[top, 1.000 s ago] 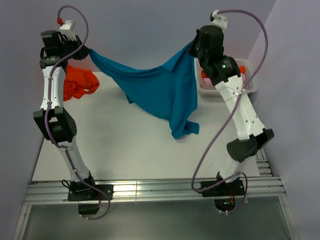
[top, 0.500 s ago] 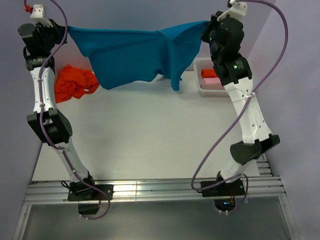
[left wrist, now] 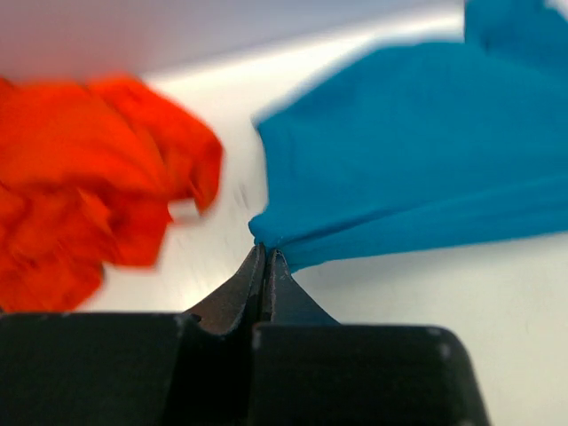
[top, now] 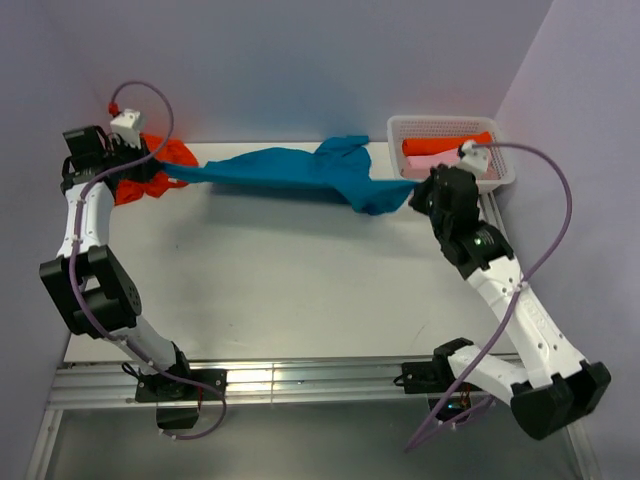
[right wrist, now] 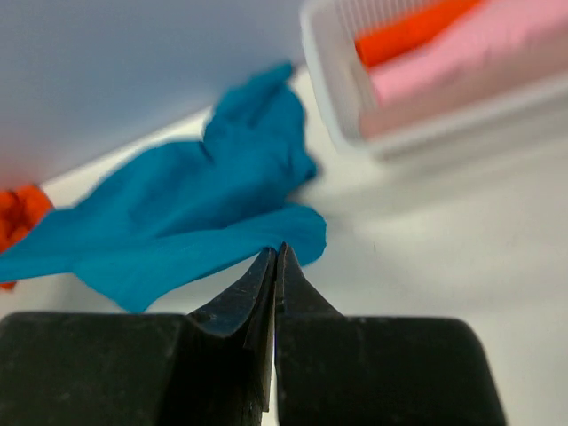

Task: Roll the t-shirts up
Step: Flatten the tshirt

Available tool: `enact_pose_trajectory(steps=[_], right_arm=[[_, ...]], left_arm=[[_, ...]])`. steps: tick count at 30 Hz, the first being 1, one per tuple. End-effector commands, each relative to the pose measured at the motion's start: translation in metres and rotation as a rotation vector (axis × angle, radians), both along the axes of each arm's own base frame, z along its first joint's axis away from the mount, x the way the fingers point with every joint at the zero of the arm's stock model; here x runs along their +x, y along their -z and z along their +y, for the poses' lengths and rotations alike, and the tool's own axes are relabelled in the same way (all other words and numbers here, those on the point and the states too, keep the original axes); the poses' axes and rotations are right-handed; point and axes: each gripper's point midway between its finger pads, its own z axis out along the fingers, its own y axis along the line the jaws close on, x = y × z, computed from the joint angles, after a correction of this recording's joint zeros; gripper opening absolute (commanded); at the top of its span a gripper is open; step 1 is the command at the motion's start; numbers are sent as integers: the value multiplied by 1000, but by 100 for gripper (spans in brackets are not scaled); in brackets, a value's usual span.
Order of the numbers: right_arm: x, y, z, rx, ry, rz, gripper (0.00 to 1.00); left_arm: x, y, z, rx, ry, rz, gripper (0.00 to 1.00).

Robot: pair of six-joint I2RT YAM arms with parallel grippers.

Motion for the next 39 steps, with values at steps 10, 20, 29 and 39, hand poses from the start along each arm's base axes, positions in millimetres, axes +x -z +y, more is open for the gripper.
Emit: enact_pose_trajectory(steps=[10,20,29,39], right_arm=[[-107,149,9,284,51,274,0],[-5,90,40,39,-32,240,0],[183,-71,44,-133,-62,-13,0],[181,-205,15,-163,38,-446,0]], left_arm=[[-168,162,-13,275,251,510,1],[-49,103,-6,151,119,343,0],[147,-23,-19,54,-57,-88,0],[158,-182,12,-115,-291,-616,0]])
